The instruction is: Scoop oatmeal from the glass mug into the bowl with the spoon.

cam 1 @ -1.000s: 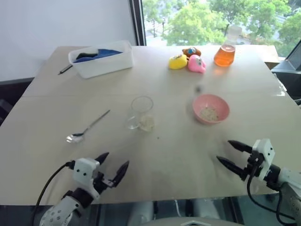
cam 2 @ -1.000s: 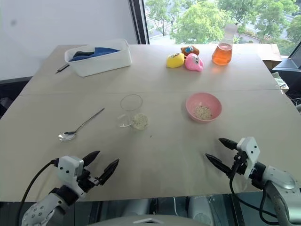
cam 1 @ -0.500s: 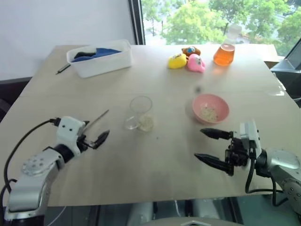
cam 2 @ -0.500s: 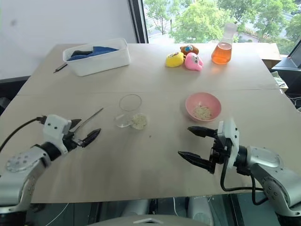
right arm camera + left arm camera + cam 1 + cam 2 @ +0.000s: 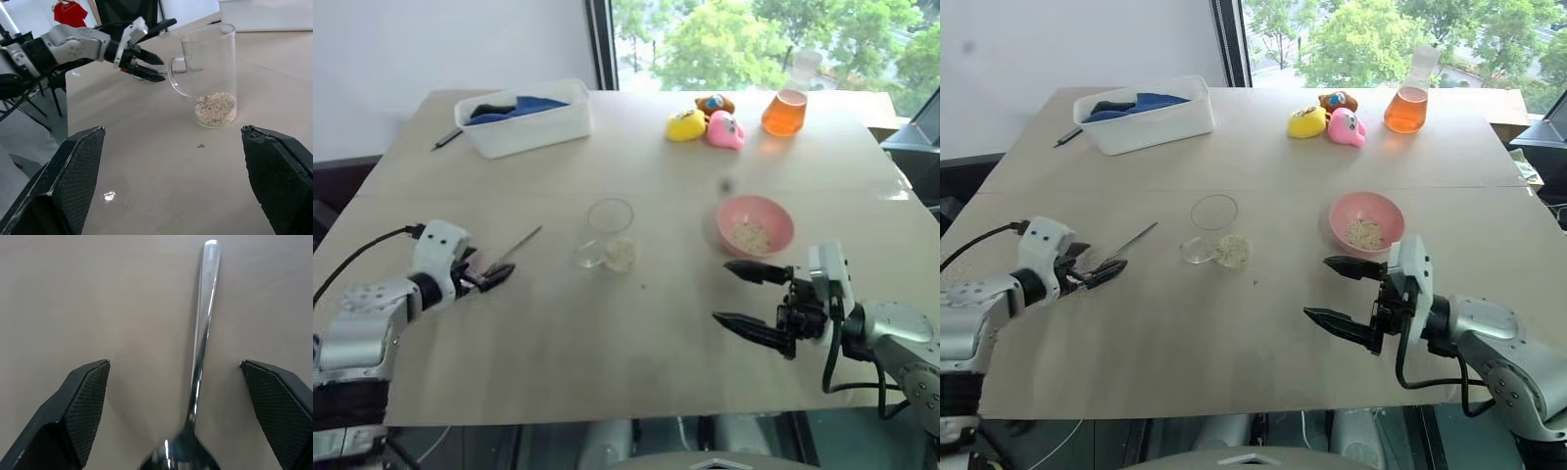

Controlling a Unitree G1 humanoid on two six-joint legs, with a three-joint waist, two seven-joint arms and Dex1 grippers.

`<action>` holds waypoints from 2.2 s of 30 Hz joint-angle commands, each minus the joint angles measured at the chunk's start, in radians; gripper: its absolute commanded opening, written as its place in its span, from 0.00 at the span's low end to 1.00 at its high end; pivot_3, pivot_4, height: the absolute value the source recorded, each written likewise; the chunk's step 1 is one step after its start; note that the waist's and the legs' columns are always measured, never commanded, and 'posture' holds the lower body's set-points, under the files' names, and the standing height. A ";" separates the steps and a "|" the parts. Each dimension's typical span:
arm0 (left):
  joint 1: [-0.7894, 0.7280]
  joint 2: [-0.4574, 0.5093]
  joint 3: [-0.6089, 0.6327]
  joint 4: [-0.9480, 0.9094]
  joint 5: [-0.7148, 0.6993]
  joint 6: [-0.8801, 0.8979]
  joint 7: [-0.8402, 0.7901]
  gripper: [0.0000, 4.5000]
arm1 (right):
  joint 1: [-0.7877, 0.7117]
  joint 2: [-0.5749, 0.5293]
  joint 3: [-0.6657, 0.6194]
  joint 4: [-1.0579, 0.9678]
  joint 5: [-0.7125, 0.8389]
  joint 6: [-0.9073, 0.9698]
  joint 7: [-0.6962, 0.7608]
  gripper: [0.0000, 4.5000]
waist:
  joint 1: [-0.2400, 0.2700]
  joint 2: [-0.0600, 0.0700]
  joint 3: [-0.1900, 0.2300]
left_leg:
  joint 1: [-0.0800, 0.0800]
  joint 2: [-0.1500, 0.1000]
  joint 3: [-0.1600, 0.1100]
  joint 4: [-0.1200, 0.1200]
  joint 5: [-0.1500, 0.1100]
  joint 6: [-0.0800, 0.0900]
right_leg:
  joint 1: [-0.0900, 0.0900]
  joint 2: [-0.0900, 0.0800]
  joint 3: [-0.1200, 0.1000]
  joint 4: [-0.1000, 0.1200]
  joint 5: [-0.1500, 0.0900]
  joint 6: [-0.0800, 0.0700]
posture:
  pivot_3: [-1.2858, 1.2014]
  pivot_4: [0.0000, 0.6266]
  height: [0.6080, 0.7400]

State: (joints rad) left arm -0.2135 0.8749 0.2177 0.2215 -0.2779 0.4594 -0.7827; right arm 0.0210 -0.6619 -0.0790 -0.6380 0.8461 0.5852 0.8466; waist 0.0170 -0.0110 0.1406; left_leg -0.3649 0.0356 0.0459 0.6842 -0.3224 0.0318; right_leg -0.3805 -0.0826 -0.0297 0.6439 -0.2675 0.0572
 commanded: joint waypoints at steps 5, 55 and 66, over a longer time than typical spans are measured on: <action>-0.055 0.071 -0.129 0.150 0.079 0.017 -0.154 0.88 | -0.006 -0.007 -0.018 -0.043 0.020 -0.007 -0.010 1.00 | -0.005 0.001 0.000 | 0.000 0.000 0.001 0.000 0.000 0.000 | 0.000 0.000 0.001 0.000 0.000 0.000 | 0.52 0.24 1.00; 0.242 -0.293 -0.393 -0.809 -0.032 -0.039 0.037 0.01 | -0.092 0.263 -0.067 0.078 0.620 0.429 -0.710 1.00 | -0.019 0.004 0.002 | -0.009 0.000 -0.002 0.000 -0.003 0.002 | -0.016 0.004 0.017 0.003 0.003 -0.003 | 0.52 0.24 1.00; 0.223 -0.356 -0.422 -0.756 0.007 -0.065 0.086 0.01 | -0.105 0.281 -0.012 0.064 0.621 0.334 -0.790 1.00 | -0.026 0.004 0.002 | -0.009 0.001 -0.004 0.000 -0.003 0.002 | -0.017 0.008 0.017 0.003 0.003 -0.002 | 0.52 0.24 1.00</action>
State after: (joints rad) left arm 0.0200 0.5288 -0.1947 -0.5273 -0.2739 0.4063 -0.7012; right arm -0.0705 -0.3843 -0.1055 -0.5481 1.4642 0.9361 0.0564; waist -0.0092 -0.0069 0.1425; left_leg -0.3740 0.0366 0.0420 0.6848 -0.3253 0.0342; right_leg -0.3973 -0.0750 -0.0128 0.6474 -0.2647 0.0551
